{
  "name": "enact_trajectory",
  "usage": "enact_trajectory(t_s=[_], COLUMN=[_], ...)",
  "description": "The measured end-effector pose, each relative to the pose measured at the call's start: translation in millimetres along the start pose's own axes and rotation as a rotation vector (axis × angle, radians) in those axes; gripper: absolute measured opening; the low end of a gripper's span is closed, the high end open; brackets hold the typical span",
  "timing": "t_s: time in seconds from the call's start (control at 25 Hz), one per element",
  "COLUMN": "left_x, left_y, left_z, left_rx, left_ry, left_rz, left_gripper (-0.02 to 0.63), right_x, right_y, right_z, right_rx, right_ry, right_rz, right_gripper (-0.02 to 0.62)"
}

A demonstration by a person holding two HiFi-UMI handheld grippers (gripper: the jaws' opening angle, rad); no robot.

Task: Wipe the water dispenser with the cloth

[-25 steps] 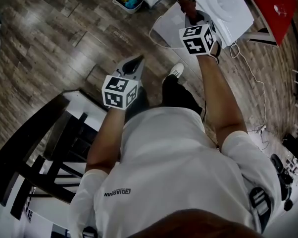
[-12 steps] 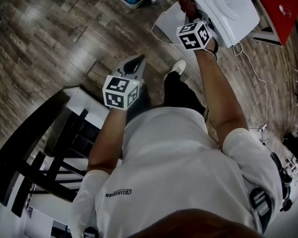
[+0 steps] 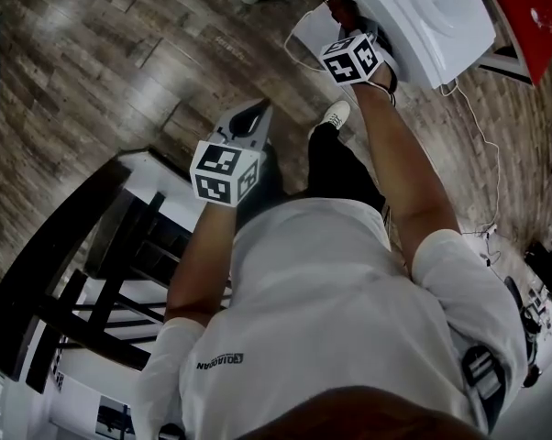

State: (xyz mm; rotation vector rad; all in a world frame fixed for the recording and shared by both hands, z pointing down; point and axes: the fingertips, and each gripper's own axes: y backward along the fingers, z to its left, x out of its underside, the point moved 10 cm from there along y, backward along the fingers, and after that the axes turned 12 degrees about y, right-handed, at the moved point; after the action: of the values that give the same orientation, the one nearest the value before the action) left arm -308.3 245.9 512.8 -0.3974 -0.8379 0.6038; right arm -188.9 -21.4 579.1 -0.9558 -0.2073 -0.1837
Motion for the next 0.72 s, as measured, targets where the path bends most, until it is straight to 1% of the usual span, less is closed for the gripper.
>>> enact_trajectory(t_s=[0.4,0.64,0.72], left_x=[10.9,12.2,12.9], left_y=[-2.6,-3.7,-4.1], left_z=[6.5,10.1,10.5], left_rx=[-0.019,-0.029,-0.033], left_ry=[0.036,0.05,0.056], left_rz=[0.025,0.026,0.025], left_gripper=[-0.003,-0.003,-0.003], right_x=[3.5,8.6,10.3], right_y=[-40.5,-67.5,-77.5], right_z=[23.3,36.0,41.8], right_rx=[-0.045,-0.063,-0.081], right_ry=[0.002,-0.009,-0.009], right_rz=[0.053,0.094,0.101], right_gripper=[0.051,0.051,0.051])
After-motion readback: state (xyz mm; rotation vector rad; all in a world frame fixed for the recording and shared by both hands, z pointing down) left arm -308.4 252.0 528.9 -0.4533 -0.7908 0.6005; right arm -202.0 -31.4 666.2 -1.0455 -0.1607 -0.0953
